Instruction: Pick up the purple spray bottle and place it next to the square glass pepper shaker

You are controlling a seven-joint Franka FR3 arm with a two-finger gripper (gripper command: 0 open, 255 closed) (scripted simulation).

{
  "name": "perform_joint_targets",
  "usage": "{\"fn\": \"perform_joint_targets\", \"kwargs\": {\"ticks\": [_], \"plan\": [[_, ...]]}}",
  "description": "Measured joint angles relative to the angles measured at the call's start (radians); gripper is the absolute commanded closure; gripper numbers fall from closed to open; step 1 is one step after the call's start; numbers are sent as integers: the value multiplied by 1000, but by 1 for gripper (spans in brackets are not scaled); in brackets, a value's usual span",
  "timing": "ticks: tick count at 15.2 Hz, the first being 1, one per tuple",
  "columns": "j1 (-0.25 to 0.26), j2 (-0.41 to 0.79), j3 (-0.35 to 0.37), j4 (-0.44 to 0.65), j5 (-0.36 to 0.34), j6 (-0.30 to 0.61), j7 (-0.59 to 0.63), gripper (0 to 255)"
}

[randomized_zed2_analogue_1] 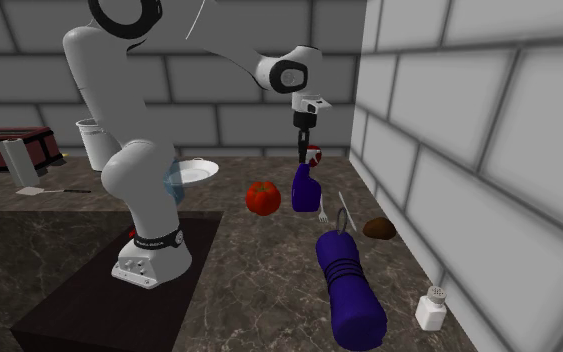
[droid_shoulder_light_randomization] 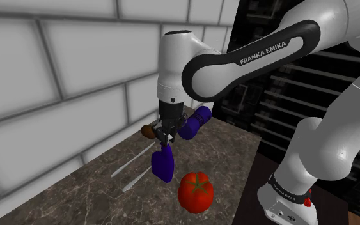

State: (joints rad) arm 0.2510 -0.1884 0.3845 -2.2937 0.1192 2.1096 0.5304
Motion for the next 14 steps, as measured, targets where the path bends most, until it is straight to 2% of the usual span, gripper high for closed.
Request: {"fn": "perform_joint_targets", "kwargs": {"ticks": [8,14], "plan": [[0,0,0,0,0,0,0,255],[-1,-26,-7,45,5,-69,-4,255]]}}
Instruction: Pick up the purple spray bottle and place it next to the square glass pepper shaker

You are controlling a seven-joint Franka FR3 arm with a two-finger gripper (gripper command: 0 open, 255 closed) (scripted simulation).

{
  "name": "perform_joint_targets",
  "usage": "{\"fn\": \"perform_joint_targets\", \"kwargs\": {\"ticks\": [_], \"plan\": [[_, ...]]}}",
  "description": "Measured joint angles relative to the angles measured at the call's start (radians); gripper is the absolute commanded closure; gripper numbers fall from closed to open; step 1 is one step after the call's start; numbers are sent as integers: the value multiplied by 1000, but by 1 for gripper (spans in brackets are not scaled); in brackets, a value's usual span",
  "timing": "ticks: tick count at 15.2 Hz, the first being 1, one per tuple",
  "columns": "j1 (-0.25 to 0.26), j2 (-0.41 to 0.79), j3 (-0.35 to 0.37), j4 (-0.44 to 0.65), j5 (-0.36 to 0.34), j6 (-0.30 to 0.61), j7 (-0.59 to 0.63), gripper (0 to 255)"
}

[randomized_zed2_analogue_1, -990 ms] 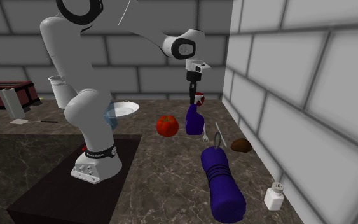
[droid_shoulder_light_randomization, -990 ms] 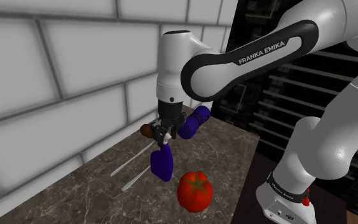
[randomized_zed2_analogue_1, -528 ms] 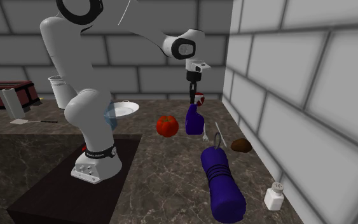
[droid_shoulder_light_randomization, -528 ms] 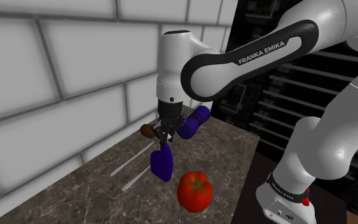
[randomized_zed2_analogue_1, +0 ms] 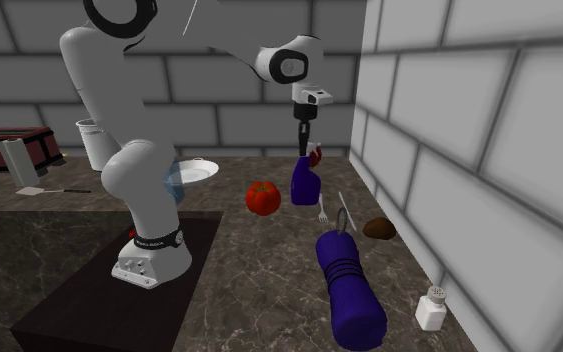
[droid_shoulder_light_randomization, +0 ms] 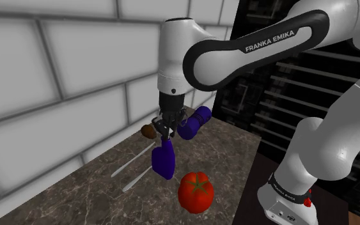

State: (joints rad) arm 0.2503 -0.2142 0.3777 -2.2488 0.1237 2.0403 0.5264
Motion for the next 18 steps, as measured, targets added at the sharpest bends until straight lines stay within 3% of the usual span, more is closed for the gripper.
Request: {"fn": "perform_joint_targets", "kwargs": {"ticks": [18], "plan": [[-5,-45,-19,202,1,-245,1,255]]}}
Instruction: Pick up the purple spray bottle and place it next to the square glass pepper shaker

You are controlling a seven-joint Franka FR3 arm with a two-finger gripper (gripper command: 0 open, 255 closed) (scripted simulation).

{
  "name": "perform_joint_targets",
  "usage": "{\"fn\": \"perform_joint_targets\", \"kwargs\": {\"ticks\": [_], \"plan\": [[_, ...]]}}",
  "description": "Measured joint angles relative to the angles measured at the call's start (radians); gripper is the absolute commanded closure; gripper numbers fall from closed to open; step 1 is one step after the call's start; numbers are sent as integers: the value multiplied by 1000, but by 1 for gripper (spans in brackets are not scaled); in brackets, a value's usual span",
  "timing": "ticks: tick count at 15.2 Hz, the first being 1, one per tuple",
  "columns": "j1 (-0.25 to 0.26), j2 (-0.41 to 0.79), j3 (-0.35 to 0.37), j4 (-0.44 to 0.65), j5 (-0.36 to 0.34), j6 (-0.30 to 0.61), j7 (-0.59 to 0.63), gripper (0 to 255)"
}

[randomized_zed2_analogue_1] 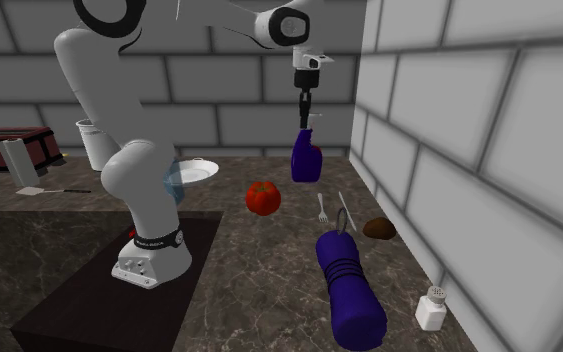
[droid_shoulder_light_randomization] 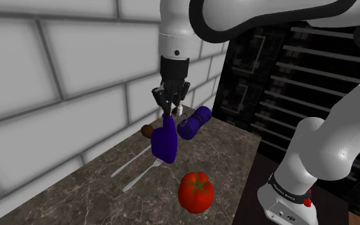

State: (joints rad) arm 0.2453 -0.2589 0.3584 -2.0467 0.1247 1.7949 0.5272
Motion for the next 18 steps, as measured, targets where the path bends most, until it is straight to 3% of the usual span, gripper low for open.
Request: {"fn": "perform_joint_targets", "kwargs": {"ticks": [18], "plan": [[-7,29,-8,268,-15,-240,17,255]]}}
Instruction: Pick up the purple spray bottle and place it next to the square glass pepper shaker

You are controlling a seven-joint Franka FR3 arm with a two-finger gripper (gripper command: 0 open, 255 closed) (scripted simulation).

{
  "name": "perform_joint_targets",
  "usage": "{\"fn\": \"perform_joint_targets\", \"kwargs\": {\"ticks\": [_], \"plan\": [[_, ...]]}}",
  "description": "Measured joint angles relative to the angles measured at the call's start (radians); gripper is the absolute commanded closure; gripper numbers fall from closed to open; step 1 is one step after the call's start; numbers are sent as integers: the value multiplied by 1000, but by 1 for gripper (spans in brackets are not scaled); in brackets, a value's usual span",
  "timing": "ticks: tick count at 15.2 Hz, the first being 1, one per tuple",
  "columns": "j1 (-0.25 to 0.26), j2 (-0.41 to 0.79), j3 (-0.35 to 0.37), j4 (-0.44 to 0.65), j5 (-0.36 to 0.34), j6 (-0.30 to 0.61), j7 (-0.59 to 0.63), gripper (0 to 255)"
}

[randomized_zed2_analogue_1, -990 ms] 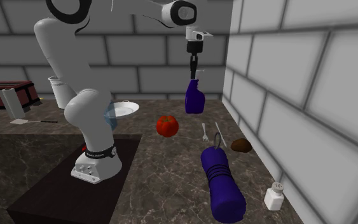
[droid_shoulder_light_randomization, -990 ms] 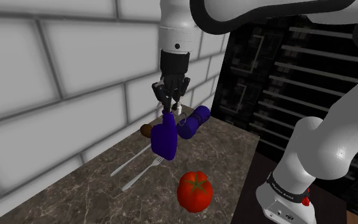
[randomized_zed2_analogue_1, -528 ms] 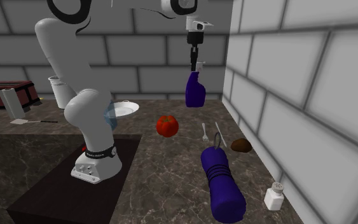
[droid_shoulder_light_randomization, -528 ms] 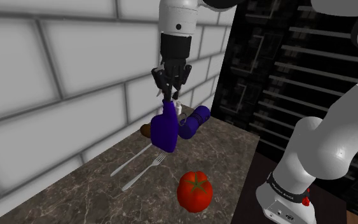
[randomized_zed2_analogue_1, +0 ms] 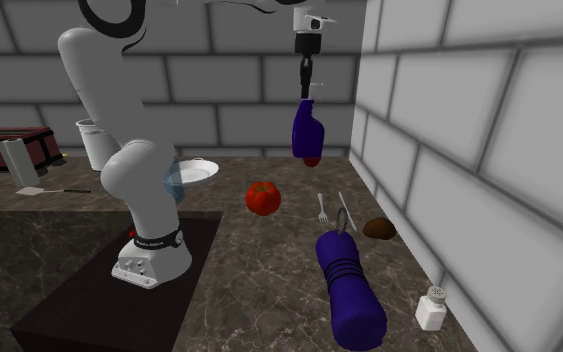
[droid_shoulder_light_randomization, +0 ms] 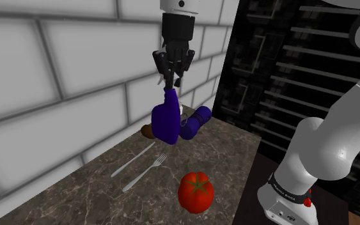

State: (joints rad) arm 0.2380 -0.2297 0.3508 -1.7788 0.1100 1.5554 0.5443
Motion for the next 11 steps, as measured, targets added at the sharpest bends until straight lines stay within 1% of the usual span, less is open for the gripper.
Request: {"fn": "perform_joint_targets", "kwargs": {"ticks": [11], "plan": [[-3,61,4,218,-19,-159,19,255]]}}
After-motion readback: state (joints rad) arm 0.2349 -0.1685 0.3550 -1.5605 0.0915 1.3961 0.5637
